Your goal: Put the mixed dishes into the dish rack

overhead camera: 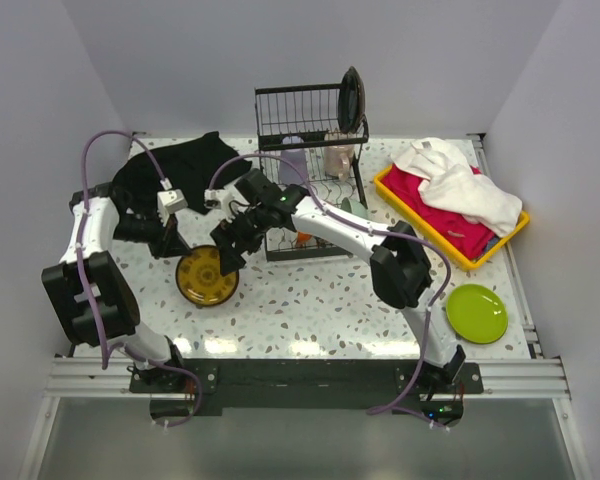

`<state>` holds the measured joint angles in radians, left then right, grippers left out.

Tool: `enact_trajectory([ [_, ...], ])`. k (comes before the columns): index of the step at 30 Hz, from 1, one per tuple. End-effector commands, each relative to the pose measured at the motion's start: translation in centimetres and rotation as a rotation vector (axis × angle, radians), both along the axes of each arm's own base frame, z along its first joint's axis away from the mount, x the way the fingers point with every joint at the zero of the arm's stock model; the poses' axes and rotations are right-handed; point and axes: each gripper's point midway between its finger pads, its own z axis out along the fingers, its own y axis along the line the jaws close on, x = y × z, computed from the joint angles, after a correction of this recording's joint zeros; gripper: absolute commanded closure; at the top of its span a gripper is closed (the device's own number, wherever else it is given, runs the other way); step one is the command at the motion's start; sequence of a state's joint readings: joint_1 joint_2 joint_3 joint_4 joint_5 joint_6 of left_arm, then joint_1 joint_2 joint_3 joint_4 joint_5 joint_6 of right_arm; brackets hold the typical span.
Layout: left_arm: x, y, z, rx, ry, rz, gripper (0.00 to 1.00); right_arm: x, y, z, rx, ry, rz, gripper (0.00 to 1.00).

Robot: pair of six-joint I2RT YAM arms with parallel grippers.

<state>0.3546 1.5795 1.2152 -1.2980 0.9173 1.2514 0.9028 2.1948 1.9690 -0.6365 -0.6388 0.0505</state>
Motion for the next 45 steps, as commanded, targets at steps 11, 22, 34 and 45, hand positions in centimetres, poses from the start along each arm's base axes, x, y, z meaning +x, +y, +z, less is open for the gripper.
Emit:
enact_trajectory([
  [11,0.3,-2.0,2.4,-0.119,-0.067,-0.003,1.00,1.0,2.4,0.8,0.068,-0.022,0.013,0.65],
  [22,6.6,-2.7,14.1,-0.368,-0.265,0.105,0.57,6.9,-0.3,5.4,-0.033,-0.258,-0.316,1.00],
  [34,16.6,5.7,22.8,-0.314,-0.627,0.878,0.62,14.0,-11.8,27.3,0.122,-0.797,-0.999,1.00],
  [45,16.2,2.9,17.3,-0.333,-0.486,0.850,0.64,15.4,-23.1,35.6,0.112,-1.104,-1.442,1.00],
])
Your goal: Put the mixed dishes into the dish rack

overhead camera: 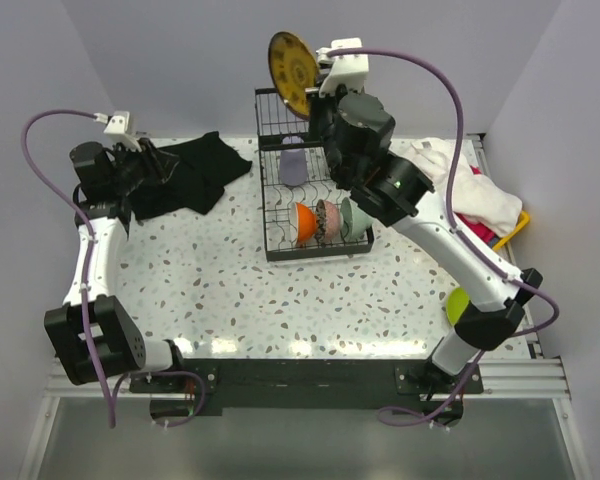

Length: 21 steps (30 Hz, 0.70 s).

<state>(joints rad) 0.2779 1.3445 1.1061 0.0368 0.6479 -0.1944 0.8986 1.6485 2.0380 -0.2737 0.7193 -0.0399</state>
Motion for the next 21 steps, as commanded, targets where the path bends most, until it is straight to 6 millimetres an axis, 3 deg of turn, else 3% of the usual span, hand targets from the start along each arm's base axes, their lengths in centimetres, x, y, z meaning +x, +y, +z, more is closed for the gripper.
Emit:
enact_trajectory([
  [1,0.4,-0.2,1.8,-0.009,-0.065,0.014,0.64,3.7,-3.6,-0.8,-0.046,-0.017,-0.247,1.00],
  [3,0.4,-0.3,1.5,-0.003,-0.057,0.007,0.64,4.6,-4.5,-1.8,-0.070,0.028,-0.274,1.00],
  [4,0.4,-0.3,1.4,0.000,-0.054,0.008,0.64,5.4,-5.7,-1.1,-0.032,0.029,-0.307,1.00],
  [5,0.4,-0.2,1.1,0.002,-0.045,0.007,0.64,6.3,-5.7,-2.8,-0.073,0.074,-0.326,1.00],
  [6,0.4,-0.3,0.9,0.003,-0.040,0.005,0.64,6.8,-6.0,-3.3,-0.063,0.090,-0.346,1.00],
  [7,0.4,-0.2,0.7,0.005,-0.037,0.008,0.64,7.2,-7.1,-2.5,-0.048,0.086,-0.368,1.00],
  [8,0.4,-0.3,0.3,0.006,-0.029,0.004,0.64,8.0,-6.9,-4.0,-0.063,0.121,-0.378,1.00],
  [21,0.7,-0.2,-0.3,-0.007,0.004,0.007,0.63,10.9,-8.1,-7.7,-0.086,0.174,-0.455,1.00],
])
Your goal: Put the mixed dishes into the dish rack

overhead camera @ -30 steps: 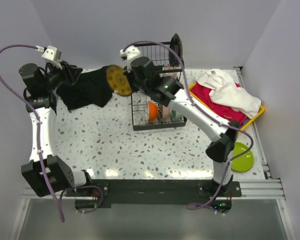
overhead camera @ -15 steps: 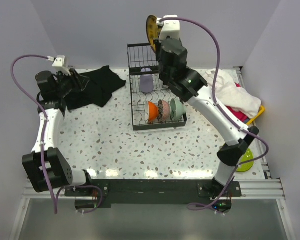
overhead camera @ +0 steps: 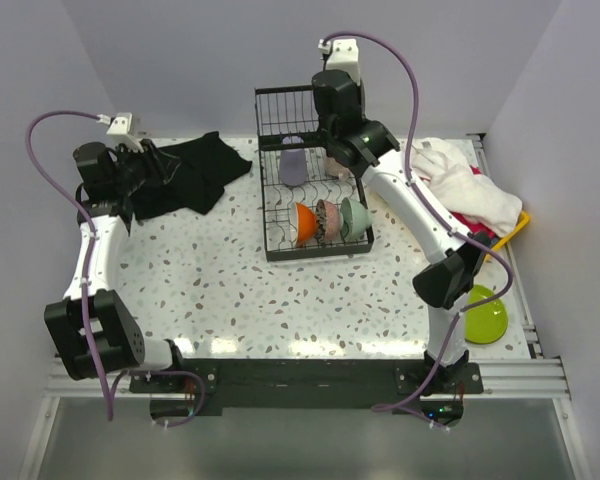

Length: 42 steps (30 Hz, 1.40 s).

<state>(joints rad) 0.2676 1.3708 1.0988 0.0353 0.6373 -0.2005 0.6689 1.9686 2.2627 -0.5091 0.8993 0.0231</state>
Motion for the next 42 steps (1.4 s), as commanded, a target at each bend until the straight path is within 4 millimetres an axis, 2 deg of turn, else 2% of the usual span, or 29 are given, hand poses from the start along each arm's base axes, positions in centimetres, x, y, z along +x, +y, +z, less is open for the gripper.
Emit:
enact_trajectory([
  [1,0.3,0.0,1.0,0.005,-0.032,0.007,0.63,0.0,-0.9,2.2,0.074,-0.068,-0.054,1.00],
  [6,0.2,0.1,0.5,-0.001,-0.016,0.015,0.62,0.7,-1.1,0.6,0.043,-0.034,-0.086,1.00],
  [18,0.6,-0.1,0.6,-0.021,-0.023,0.001,0.62,1.8,-1.3,-0.8,0.021,-0.025,-0.133,1.00],
  [20,0.7,0.0,0.4,-0.024,-0.020,0.002,0.62,2.0,-1.4,-0.8,0.024,-0.031,-0.141,1.00],
  [26,0.5,-0.2,0.1,-0.027,-0.015,-0.001,0.62,2.2,-2.2,1.6,0.050,-0.106,-0.171,1.00],
  [28,0.4,-0.3,-0.1,-0.030,-0.010,-0.004,0.62,2.2,-2.1,1.8,0.043,-0.106,-0.159,1.00],
  [42,0.0,-0.5,-0.3,-0.040,-0.005,-0.005,0.61,2.0,-2.1,-1.9,-0.027,0.004,-0.160,1.00],
])
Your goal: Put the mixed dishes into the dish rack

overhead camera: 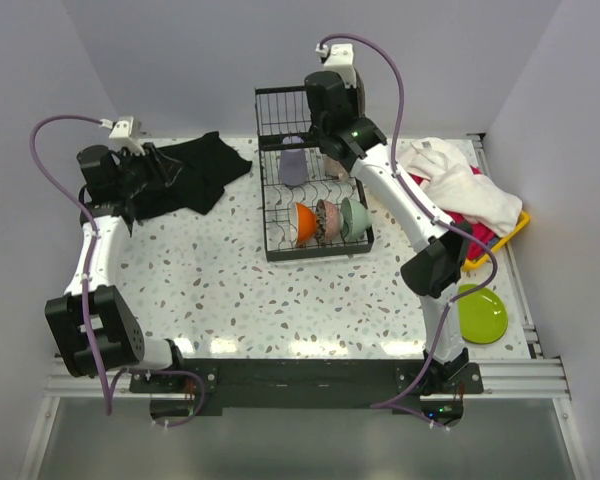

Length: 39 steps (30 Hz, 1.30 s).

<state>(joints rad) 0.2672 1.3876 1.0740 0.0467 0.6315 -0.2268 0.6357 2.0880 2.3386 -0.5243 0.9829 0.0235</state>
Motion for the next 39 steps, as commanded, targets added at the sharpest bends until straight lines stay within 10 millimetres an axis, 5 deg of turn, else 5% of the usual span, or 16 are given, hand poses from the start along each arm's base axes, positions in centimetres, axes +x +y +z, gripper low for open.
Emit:
enact_trajectory([
  [1,-0.1,-0.5,1.1,-0.013,-0.043,-0.014,0.61,-0.5,-1.0,0.8,0.017,-0.025,-0.052,1.00],
  [32,0.4,-0.5,-0.3,-0.039,-0.012,-0.015,0.60,2.9,0.3,-3.1,0.030,-0.041,-0.129,1.00],
  [36,0.3,-0.6,-0.4,-0.043,-0.007,-0.018,0.60,3.5,0.8,-2.5,0.042,-0.058,-0.100,0.59],
  [39,0.0,-0.7,0.0,-0.042,-0.015,-0.019,0.60,2.6,1.7,-0.6,0.061,-0.068,-0.027,0.46],
])
